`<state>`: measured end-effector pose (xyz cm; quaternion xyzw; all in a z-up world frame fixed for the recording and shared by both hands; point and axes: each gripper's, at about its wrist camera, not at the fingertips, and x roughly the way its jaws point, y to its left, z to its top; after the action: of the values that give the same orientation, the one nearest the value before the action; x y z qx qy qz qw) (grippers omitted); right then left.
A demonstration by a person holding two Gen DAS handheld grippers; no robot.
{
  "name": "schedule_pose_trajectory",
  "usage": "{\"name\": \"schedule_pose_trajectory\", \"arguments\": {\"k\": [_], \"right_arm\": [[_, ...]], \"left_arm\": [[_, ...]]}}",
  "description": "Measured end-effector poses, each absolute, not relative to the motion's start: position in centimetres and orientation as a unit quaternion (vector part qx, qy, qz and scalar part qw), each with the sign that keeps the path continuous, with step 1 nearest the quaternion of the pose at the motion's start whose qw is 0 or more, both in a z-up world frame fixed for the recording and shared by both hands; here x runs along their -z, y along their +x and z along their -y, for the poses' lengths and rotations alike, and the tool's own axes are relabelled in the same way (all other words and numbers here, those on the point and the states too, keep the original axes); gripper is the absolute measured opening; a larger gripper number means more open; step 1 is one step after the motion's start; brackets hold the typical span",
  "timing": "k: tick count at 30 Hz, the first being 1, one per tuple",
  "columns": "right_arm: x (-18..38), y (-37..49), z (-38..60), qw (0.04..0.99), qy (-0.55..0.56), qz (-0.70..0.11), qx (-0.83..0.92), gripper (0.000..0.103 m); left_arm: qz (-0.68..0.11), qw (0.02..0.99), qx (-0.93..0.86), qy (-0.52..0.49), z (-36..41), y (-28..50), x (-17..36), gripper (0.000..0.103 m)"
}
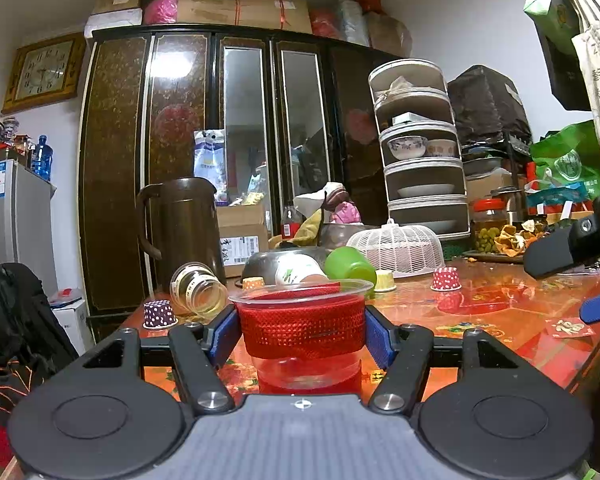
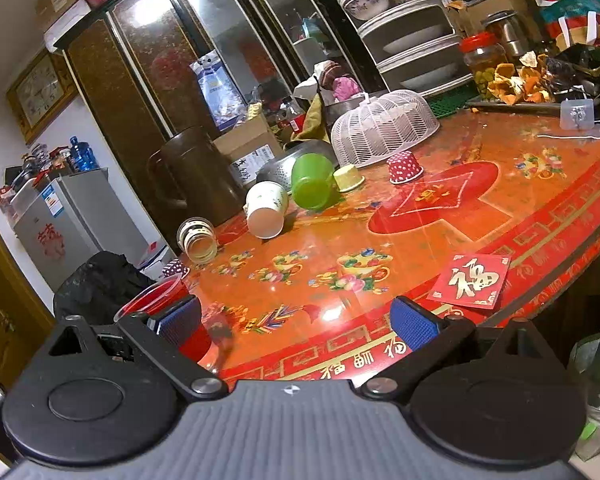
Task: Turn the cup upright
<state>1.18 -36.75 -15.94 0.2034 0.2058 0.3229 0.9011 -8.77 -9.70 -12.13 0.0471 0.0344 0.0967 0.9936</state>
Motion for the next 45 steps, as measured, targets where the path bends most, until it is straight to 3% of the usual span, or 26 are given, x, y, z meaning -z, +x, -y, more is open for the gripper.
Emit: {"name": "schedule_pose_trajectory", "arguments": {"k": [8, 10, 11, 19, 23, 25, 27, 35, 45], "right_arm": [[15.5, 0.8, 36.0, 0.901, 0.193, -0.199, -0.334, 0.102], [15.3, 0.6, 35.8, 0.901, 0.19, -0.198, -0.337, 0.102], [15.3, 0.6, 35.7, 0.901, 0.188, -0.197, -0.337, 0.102], [14.6, -0.8, 34.7, 0.913, 0.146, -0.17, -0.34, 0.102], [13.7, -3.2, 33.1, 0.934, 0.071, -0.12, -0.33, 0.102], [12.9, -4.4, 32.6, 0.933, 0.046, -0.108, -0.339, 0.102], [11.8, -5.1, 32.4, 0.93, 0.033, -0.107, -0.35, 0.102], [8.4, -6.7, 32.0, 0.925, -0.003, -0.146, -0.35, 0.102], [9.2, -5.4, 30.9, 0.916, -0.01, -0.181, -0.359, 0.102]], "left_arm": [[-0.05, 0.995, -0.075, 0.048, 9.4, -8.8, 12.4, 0.076], [-0.058, 0.995, -0.067, 0.047, 9.3, -8.7, 12.6, 0.093], [-0.063, 0.995, -0.064, 0.045, 9.2, -8.8, 12.6, 0.096], [-0.12, 0.992, 0.0, -0.027, 5.3, -11.6, 11.9, 0.096], [-0.149, 0.985, 0.024, -0.083, 1.7, -13.3, 7.9, 0.096], [-0.169, 0.982, 0.04, -0.073, 0.7, -13.5, 5.4, 0.103], [-0.183, 0.981, 0.035, -0.049, 0.2, -14.0, 3.5, 0.103], [-0.22, 0.974, 0.043, -0.043, -0.6, -15.9, -0.5, 0.103], [-0.275, 0.959, 0.047, -0.051, -0.1, -14.5, 0.1, 0.103]]}}
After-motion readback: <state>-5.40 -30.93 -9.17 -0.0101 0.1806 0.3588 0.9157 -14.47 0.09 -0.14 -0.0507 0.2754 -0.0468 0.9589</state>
